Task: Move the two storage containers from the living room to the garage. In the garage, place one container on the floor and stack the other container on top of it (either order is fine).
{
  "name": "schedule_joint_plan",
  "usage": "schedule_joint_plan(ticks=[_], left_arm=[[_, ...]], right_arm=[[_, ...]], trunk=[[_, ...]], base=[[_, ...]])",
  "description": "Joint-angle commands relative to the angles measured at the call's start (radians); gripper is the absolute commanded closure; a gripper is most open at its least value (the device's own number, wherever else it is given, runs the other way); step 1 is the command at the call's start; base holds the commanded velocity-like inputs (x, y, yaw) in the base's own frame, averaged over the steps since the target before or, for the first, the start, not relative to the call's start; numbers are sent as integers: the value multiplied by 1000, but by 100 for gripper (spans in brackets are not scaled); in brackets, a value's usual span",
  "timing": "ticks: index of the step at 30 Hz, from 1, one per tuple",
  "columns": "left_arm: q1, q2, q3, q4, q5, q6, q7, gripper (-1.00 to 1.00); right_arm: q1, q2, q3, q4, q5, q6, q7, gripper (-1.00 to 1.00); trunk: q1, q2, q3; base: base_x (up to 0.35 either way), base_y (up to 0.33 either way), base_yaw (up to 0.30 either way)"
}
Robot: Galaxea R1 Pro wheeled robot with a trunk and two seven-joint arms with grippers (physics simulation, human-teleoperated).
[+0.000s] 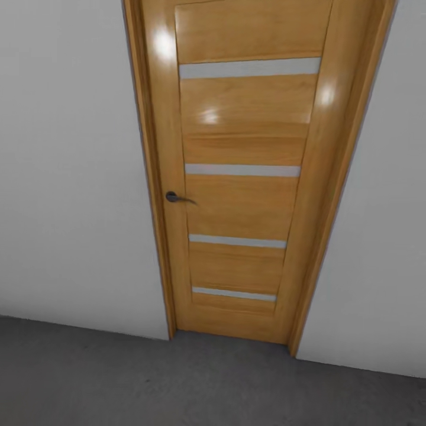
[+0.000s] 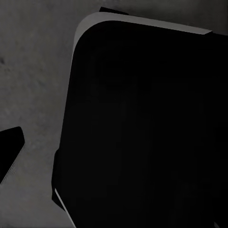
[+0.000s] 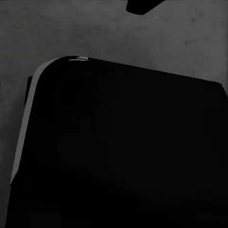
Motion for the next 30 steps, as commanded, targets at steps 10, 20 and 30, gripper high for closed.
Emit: schedule_joint_plan(ticks=[10, 20, 30], left_arm=[[0, 0, -1, 0, 5, -3, 0, -100], [0, 0, 0, 0, 5, -3, 0, -100], [0, 0, -1, 0, 5, -3, 0, -100]], right_arm=[[0, 0, -1, 0, 6, -5, 0, -100], [0, -6, 0, 0, 9, -1, 1, -100], [0, -6, 0, 0, 9, 0, 1, -100]], trunk=[[0, 0, -1], [0, 0, -1], [0, 0, -1]], base=[[9, 5, -268], [117, 71, -102], [115, 23, -1]])
